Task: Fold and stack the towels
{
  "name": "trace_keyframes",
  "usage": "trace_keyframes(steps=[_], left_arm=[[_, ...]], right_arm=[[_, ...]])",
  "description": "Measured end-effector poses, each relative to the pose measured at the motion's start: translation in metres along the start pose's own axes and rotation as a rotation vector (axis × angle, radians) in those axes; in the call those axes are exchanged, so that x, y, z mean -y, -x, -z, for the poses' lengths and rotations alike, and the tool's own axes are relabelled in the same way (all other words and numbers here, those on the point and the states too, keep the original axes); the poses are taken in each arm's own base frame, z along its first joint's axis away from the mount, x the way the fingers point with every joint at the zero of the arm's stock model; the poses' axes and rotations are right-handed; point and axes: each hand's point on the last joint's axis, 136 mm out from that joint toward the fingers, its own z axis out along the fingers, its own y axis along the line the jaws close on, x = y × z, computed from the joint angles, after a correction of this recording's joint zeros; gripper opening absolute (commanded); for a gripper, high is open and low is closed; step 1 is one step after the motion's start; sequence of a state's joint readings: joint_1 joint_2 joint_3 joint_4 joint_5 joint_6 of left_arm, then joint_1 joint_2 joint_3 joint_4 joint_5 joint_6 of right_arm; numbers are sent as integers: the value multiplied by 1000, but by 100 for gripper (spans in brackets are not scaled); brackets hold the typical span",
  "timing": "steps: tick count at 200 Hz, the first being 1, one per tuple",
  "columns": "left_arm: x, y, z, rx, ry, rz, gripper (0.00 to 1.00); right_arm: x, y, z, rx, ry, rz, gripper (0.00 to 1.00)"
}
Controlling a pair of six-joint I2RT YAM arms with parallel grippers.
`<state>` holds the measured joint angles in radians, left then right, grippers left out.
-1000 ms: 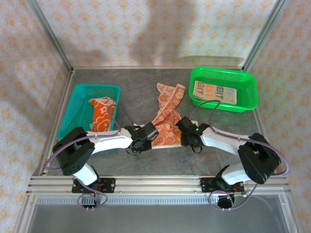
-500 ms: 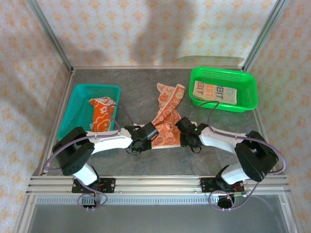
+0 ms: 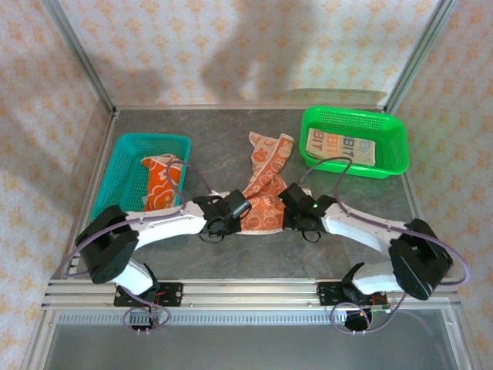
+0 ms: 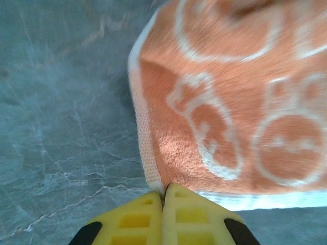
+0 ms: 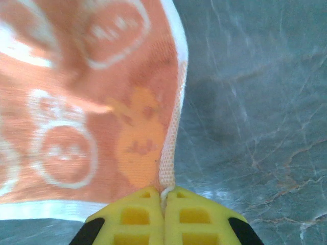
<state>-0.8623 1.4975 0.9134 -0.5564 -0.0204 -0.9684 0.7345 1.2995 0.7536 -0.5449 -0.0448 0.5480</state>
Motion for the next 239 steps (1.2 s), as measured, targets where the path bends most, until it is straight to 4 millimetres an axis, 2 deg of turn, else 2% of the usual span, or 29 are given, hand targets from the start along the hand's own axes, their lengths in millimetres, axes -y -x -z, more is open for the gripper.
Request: trace_keyframes(steps=[15, 43, 54, 57, 92, 123, 172, 191, 216, 239], left_arm=[[14, 21, 29, 76, -63, 8, 0], [35, 69, 102, 258, -193, 27, 0], [37, 83, 125, 313, -223, 35, 0], [38, 90, 136, 340, -238, 43, 0], [36, 135, 203, 511, -306, 75, 0], [37, 165, 237, 598, -319, 72, 0], [66, 216, 296, 722, -346, 16, 0], [69, 234, 316, 774, -343, 6, 0], [67, 256, 330, 822, -324, -1, 0], [67, 274, 333, 842, -299, -10, 0]], right_arm=[[-16, 24, 27, 72, 62, -9, 0], [-45, 72, 84, 226, 169, -14, 0], [-51, 86, 103, 279, 195, -12, 0], [-53, 91, 110, 297, 203, -11, 0], [-68, 131, 164, 449, 252, 0, 0], [-69, 159, 195, 558, 256, -2, 0], [-81, 216, 247, 733, 240, 1, 0], [-84, 236, 267, 797, 228, 1, 0], [-87, 259, 284, 860, 205, -2, 0], [-90, 276, 288, 884, 187, -2, 0]])
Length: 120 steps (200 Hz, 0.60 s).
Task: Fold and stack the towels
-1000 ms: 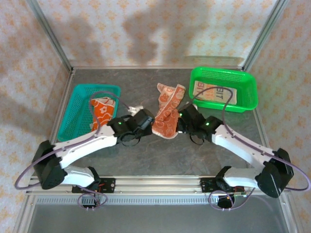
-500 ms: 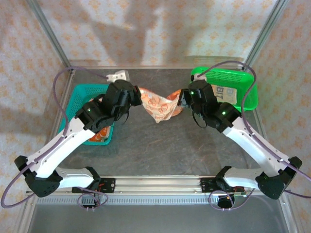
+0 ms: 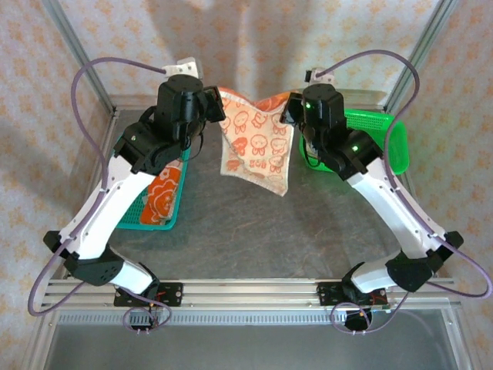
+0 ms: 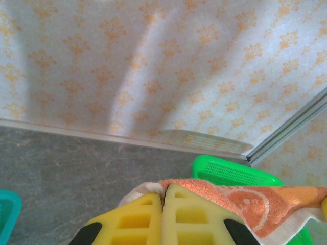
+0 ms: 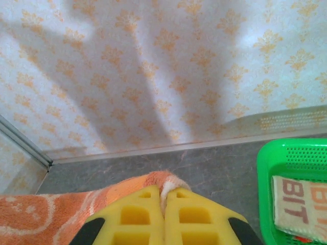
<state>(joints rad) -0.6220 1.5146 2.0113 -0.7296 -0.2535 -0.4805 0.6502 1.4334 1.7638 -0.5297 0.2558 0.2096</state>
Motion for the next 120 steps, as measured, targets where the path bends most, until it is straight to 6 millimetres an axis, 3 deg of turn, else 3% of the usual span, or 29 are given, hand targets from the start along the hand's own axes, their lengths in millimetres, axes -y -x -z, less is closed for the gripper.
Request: trace_keyframes(steps=[32, 67, 92, 120], left_arm=[[0, 6, -14, -6, 7, -12, 0], [0, -2, -10, -40, -17, -15, 0], [-5, -12, 4, -67, -38, -5, 0], [-2, -11, 34, -57, -90, 16, 0]], right_arm=[[3, 4, -18, 1, -28, 2, 0], [1, -2, -21, -24, -13, 8, 0], [-3, -1, -11, -32, 31, 1, 0], [-3, 8, 17, -18, 86, -19, 0]])
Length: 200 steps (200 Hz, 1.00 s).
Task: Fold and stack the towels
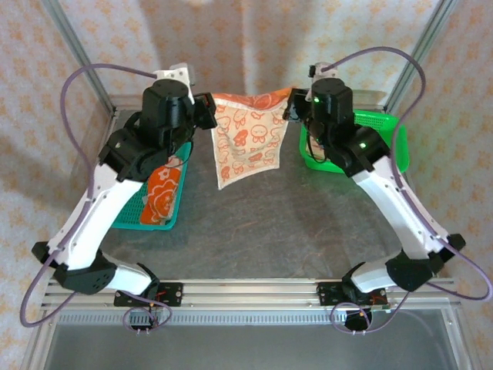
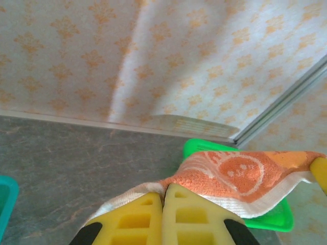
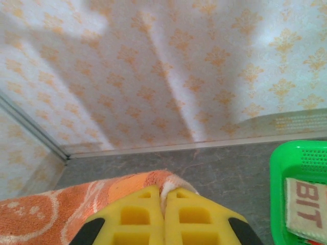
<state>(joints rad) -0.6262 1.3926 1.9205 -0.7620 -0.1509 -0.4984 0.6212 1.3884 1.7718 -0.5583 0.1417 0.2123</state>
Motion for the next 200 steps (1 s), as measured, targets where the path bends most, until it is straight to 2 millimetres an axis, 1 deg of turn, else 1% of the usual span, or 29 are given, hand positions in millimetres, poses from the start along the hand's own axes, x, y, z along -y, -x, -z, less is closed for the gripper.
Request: trace_keyframes(steps=[23, 35, 41, 44, 54, 70, 84, 97, 113, 128, 136, 141, 150, 152, 155, 157, 160, 161, 163, 164, 166, 171, 177, 178, 179, 180, 182, 200], left_arm=[[11, -3, 30, 11, -64, -4, 0], [17, -5, 48, 16, -103, -5, 0], [18, -5, 53, 19, -114, -6, 0], [19, -4, 58, 23, -121, -5, 0], [21, -2, 68, 37, -134, -2, 0], [21, -1, 81, 44, -146, 5, 0], [21, -3, 88, 35, -156, 23, 0], [18, -5, 89, 24, -145, 46, 0], [16, -9, 85, 11, -127, 60, 0], [12, -13, 74, -3, -94, 64, 0], [6, -14, 66, -14, -70, 70, 0], [1, -15, 56, -22, -45, 73, 0], [-10, -16, 41, -34, -4, 79, 0], [-14, -18, 34, -43, 9, 81, 0], [-17, -19, 31, -46, 20, 81, 0], [-22, -21, 25, -53, 37, 82, 0], [-26, -23, 20, -62, 49, 84, 0], [-28, -23, 17, -65, 57, 84, 0], [-31, -26, 11, -75, 70, 84, 0], [-31, -26, 11, -75, 70, 84, 0], [-37, -29, 4, -87, 85, 86, 0], [-41, -32, -3, -98, 97, 86, 0], [-53, -41, -23, -130, 132, 91, 0], [-53, -41, -23, -130, 132, 91, 0], [-54, -42, -25, -133, 135, 92, 0], [-56, -43, -27, -136, 140, 93, 0], [-59, -44, -31, -141, 147, 94, 0], [-83, -68, -76, -215, 202, 97, 0]], right_arm=[[-4, 8, 33, 25, 52, -14, 0], [-12, 12, 54, 38, 96, -15, 0], [-14, 13, 59, 41, 106, -15, 0], [-17, 14, 66, 41, 121, -14, 0], [-22, 13, 77, 36, 142, -10, 0], [-25, 11, 89, 24, 164, -8, 0], [-21, 9, 97, 14, 160, -14, 0], [-16, 7, 100, 8, 142, -21, 0], [-9, 3, 98, -5, 106, -18, 0], [-5, -5, 88, -25, 63, -4, 0], [-4, -10, 77, -41, 41, 4, 0], [-3, -14, 70, -53, 28, 9, 0], [2, -24, 52, -80, -5, 16, 0], [3, -28, 46, -89, -11, 17, 0], [4, -31, 41, -97, -22, 19, 0], [5, -36, 34, -110, -27, 18, 0], [7, -38, 29, -118, -34, 19, 0], [9, -41, 24, -124, -43, 21, 0], [9, -43, 21, -130, -46, 21, 0], [10, -46, 18, -137, -47, 19, 0], [12, -50, 10, -151, -60, 21, 0], [14, -56, 2, -165, -70, 21, 0], [21, -70, -16, -204, -95, 27, 0], [21, -70, -16, -204, -95, 27, 0], [23, -74, -21, -213, -102, 28, 0], [23, -74, -21, -213, -102, 28, 0], [25, -78, -27, -224, -111, 29, 0], [37, -108, -70, -300, -145, 33, 0]])
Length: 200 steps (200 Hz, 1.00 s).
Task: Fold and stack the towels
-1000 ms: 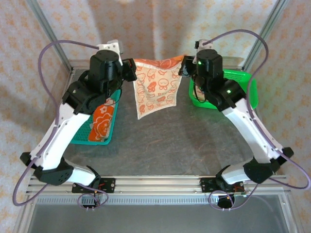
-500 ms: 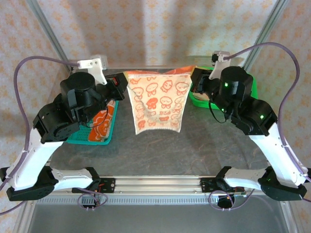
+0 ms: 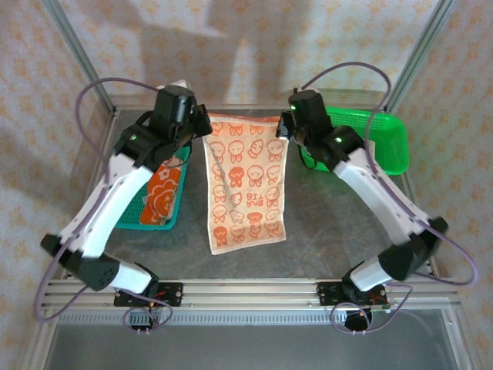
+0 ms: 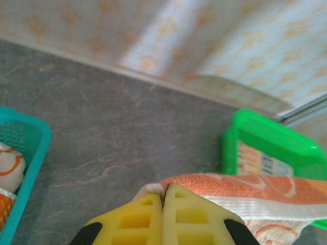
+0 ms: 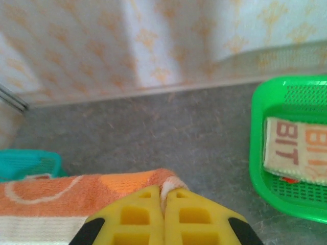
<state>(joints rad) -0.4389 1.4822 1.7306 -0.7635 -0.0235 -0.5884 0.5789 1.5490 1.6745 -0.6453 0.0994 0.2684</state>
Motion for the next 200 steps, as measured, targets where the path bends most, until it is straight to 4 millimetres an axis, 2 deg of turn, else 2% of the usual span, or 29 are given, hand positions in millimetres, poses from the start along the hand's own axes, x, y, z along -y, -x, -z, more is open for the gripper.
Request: trace_keyframes(steps=[29, 54, 81, 106, 126, 165, 200], left_arm=[[-21, -24, -76, -105, 75, -38, 0], [-35, -48, -123, -185, 117, -83, 0], [-55, -72, -159, -266, 166, -110, 0], [-63, -84, -169, -307, 178, -111, 0], [-67, -91, -164, -316, 178, -109, 0], [-84, -117, -137, -364, 185, -79, 0], [-88, -130, -112, -368, 160, -18, 0]], right_arm=[[8, -29, -79, -131, -39, -2, 0], [12, -50, -142, -220, -52, -12, 0], [21, -80, -178, -305, -73, -12, 0], [19, -93, -182, -347, -55, -14, 0], [18, -98, -179, -351, -34, -27, 0], [29, -125, -152, -411, -26, -55, 0], [32, -134, -124, -414, -2, -88, 0]])
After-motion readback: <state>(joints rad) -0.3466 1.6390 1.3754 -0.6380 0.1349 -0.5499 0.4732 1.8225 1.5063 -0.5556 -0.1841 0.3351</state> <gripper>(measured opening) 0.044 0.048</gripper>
